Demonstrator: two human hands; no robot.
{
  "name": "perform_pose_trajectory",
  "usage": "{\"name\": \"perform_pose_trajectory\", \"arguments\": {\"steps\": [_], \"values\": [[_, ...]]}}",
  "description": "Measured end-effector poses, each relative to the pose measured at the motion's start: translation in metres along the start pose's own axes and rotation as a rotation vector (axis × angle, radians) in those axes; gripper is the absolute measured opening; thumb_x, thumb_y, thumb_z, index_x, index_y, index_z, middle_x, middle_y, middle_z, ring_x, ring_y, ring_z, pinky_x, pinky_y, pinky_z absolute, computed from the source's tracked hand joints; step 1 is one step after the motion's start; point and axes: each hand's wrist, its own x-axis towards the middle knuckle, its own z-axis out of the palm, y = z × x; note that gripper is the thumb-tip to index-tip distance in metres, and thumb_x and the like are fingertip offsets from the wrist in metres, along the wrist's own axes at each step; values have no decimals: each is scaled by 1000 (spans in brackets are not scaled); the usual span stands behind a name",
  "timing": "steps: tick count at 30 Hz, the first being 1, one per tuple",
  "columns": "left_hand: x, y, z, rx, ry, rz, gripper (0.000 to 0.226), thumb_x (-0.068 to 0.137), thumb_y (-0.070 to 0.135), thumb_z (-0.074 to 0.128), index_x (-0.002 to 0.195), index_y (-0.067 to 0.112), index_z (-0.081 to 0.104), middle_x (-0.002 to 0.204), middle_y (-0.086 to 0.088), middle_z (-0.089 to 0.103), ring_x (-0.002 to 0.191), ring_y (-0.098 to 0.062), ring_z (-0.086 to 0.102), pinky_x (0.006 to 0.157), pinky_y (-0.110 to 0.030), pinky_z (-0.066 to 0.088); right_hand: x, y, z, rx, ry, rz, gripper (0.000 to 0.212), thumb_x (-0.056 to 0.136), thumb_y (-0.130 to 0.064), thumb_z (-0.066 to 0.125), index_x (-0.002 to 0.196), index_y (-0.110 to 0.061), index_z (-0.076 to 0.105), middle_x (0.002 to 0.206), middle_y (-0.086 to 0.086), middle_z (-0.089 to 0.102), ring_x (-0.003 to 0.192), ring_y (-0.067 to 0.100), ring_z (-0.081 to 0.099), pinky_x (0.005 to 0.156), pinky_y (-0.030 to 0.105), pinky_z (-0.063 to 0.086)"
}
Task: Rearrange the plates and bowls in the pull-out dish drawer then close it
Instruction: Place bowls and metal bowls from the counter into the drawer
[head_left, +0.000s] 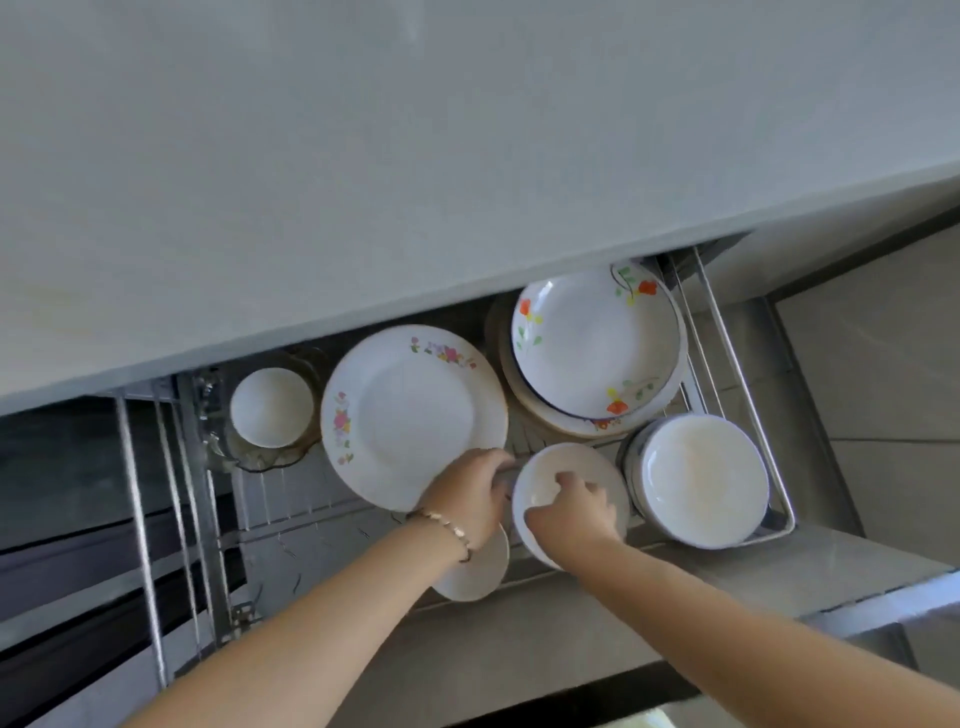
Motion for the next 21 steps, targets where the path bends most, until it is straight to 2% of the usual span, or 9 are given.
{"name": "perform_pose_trajectory", "arguments": {"steps": [2,5,8,10,13,16,17,19,21], "values": [[-21,-14,-43,-127,178,-33,32,93,8,45,121,10,60,122,-7,64,111,-21,61,98,-30,46,-23,-36,-18,-32,-3,-204,52,90,-17,48,141,-17,35,145,9,35,135,28,28,110,35,29],[-56,-38,-118,-326,478,-110,30,89,-2,45,110,6,64,107,-12,70,98,-28,66,91,-36,51,-49,-97,-39,-133,-7,-438,43,89,-14,48,132,-20,49,134,2,52,125,18,46,103,25,37],[-85,-64,-192,-463,737,-150,22,91,1,47,97,17,62,95,-8,67,85,-27,68,88,-39,53,-69,-170,-55,-139,40,-564,36,89,-12,43,120,-20,59,106,-3,62,90,14,61,75,18,46],[-95,-80,-238,-558,848,-167,16,93,7,47,95,20,57,94,-4,63,72,-19,67,83,-41,55,-78,-220,-61,-105,48,-639,33,89,-12,44,116,-19,61,96,-3,61,66,11,57,55,14,43],[-95,-107,-296,-664,906,-219,19,92,10,46,105,19,56,100,-3,58,87,-26,66,82,-42,55,-80,-292,-63,-85,74,-736,30,91,-18,49,119,-17,59,105,3,65,73,13,59,55,15,42],[-82,-126,-338,-756,878,-262,26,88,8,45,112,14,54,100,-5,56,99,-33,65,87,-44,52,-67,-358,-58,8,136,-755,37,91,-27,52,125,-12,54,111,9,66,88,21,63,71,26,47],[-75,-131,-348,-773,869,-269,30,88,7,45,115,12,54,98,-4,55,101,-33,65,87,-43,51,-61,-378,-58,90,144,-740,42,91,-29,53,128,-9,50,104,11,66,87,24,63,75,31,48],[-63,-138,-362,-784,854,-260,32,88,8,44,119,11,54,98,-4,53,103,-32,64,87,-40,51,-53,-415,-62,356,117,-663,51,91,-29,54,132,-2,41,90,13,60,71,25,60,68,33,49],[-52,-144,-372,-781,835,-247,32,90,7,42,119,11,54,99,-3,54,103,-30,64,88,-37,50,-42,-447,-76,612,107,-555,53,93,-32,52,132,2,39,92,13,55,59,20,57,60,30,51]]}}
